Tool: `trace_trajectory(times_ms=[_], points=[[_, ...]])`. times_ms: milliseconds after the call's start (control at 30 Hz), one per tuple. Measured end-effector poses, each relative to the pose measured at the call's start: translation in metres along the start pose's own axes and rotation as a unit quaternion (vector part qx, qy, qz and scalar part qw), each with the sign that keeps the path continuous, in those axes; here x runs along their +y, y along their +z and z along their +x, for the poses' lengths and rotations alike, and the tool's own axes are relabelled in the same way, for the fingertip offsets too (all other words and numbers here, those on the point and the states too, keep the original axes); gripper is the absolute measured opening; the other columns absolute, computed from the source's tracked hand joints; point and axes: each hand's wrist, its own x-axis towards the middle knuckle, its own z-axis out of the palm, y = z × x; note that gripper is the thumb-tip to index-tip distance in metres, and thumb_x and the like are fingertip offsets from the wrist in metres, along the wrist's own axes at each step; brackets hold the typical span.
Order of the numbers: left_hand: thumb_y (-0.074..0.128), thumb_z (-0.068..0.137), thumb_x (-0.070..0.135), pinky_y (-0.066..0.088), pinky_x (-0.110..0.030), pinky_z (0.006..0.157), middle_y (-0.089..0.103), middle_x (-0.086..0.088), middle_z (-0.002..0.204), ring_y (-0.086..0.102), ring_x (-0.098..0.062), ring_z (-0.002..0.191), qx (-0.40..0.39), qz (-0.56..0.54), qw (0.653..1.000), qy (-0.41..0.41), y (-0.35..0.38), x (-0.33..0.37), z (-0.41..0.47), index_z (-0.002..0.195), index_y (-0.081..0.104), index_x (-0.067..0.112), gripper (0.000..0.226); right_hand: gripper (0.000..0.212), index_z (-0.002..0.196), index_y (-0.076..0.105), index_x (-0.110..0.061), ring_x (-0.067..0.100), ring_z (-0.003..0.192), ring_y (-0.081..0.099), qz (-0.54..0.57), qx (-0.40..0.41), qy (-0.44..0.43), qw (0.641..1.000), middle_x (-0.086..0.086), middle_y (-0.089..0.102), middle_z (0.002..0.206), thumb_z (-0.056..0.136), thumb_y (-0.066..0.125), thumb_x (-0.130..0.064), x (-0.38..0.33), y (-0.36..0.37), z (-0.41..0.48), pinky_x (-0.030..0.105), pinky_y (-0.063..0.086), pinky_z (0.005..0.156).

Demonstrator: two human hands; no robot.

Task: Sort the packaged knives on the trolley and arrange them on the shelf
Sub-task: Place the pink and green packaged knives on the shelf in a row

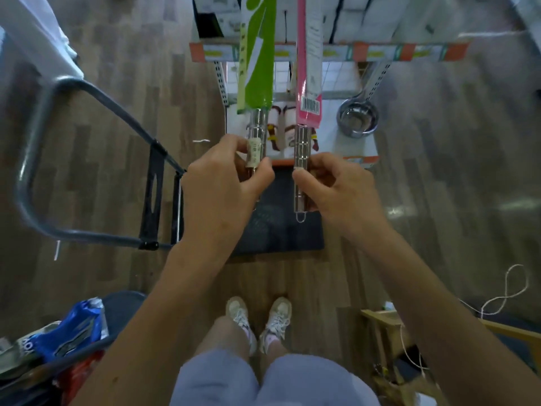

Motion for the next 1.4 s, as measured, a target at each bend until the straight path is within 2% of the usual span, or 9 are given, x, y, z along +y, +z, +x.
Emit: trace_trajectory(times_ms=[167,300,567,667,900,1033,1133,1300,1400], points=[[0.064,0.082,0.031,0.046,-0.028,0.064,0.052,0.008,0.066,0.052,-0.014,0.059,0.008,-0.002,1.000,0.017,0.000,0.023,0.027,0.092,0.063,0.011,0.023,0.008,0.090,0.059,-0.017,0.027,0.079,0.064,0.021,0.002,-0.029,0.999,0.013,0.066,0.083,0.089,0.056,-0.024,-0.012,-0.018,0.020,0.045,0.055,0.071],[0.063,0.083,0.033,0.045,-0.026,0.062,0.053,0.009,0.069,0.047,0.001,0.056,0.005,-0.012,1.000,0.023,0.009,0.035,0.061,0.093,0.063,0.013,0.022,0.016,0.093,0.061,-0.007,0.031,0.077,0.064,0.041,0.003,-0.021,0.999,0.015,0.066,0.082,0.090,0.054,-0.022,-0.016,-0.036,0.051,0.050,0.054,0.070],[0.064,0.082,0.033,0.043,-0.024,0.060,0.045,0.019,0.061,0.047,-0.002,0.056,-0.002,-0.054,0.997,0.048,0.032,0.067,0.155,0.086,0.059,0.020,0.014,0.012,0.092,0.060,-0.024,0.007,0.070,0.061,0.159,-0.001,0.003,0.987,-0.004,0.063,0.077,0.091,0.052,-0.016,-0.031,-0.073,0.126,0.022,0.052,0.064],[0.063,0.082,0.036,0.036,-0.011,0.059,0.044,0.022,0.059,0.048,0.004,0.055,-0.013,-0.051,0.997,0.052,0.040,0.080,0.182,0.090,0.061,0.021,0.017,0.017,0.098,0.060,-0.022,0.002,0.070,0.062,0.225,-0.001,-0.004,0.974,-0.008,0.064,0.075,0.093,0.047,-0.012,-0.037,-0.086,0.147,0.018,0.052,0.064],[0.061,0.083,0.037,0.037,-0.007,0.061,0.046,0.019,0.063,0.046,0.005,0.057,-0.027,-0.035,0.997,0.060,0.065,0.116,0.231,0.093,0.062,0.019,0.020,0.026,0.093,0.059,-0.018,0.005,0.061,0.063,0.460,-0.005,0.026,0.887,-0.005,0.068,0.069,0.094,0.036,-0.006,-0.039,-0.125,0.200,0.021,0.054,0.054],[0.058,0.083,0.039,0.041,-0.013,0.062,0.051,0.015,0.065,0.053,0.000,0.062,-0.035,-0.041,0.997,0.050,0.089,0.144,0.260,0.094,0.059,0.021,0.021,0.031,0.115,0.052,-0.009,0.007,0.050,0.051,0.544,0.008,0.064,0.836,0.002,0.058,0.065,0.098,0.027,-0.003,-0.033,-0.163,0.240,0.017,0.043,0.042],[0.057,0.083,0.040,0.041,-0.014,0.058,0.051,0.015,0.067,0.053,-0.001,0.060,-0.034,-0.058,0.997,0.028,0.113,0.173,0.282,0.088,0.052,0.028,0.014,0.038,0.128,0.046,-0.011,0.007,0.046,0.042,0.521,0.013,0.102,0.847,0.005,0.050,0.064,0.098,0.024,-0.003,-0.024,-0.199,0.268,0.015,0.033,0.036],[0.060,0.081,0.038,0.041,-0.014,0.061,0.049,0.017,0.066,0.052,0.000,0.061,0.013,-0.067,0.998,-0.004,0.160,0.223,0.320,0.088,0.049,0.030,0.015,0.020,0.088,0.051,-0.013,0.004,0.041,0.037,0.429,-0.027,0.101,0.897,-0.001,0.044,0.059,0.097,0.038,-0.025,-0.015,-0.256,0.310,0.015,0.030,0.035],[0.059,0.082,0.038,0.040,-0.012,0.058,0.048,0.018,0.064,0.054,0.003,0.061,0.029,-0.058,0.998,-0.012,0.183,0.247,0.341,0.090,0.051,0.030,0.014,0.014,0.087,0.054,-0.019,0.002,0.042,0.034,0.386,-0.039,0.058,0.920,-0.002,0.040,0.060,0.095,0.042,-0.019,-0.007,-0.288,0.338,0.014,0.032,0.037]])
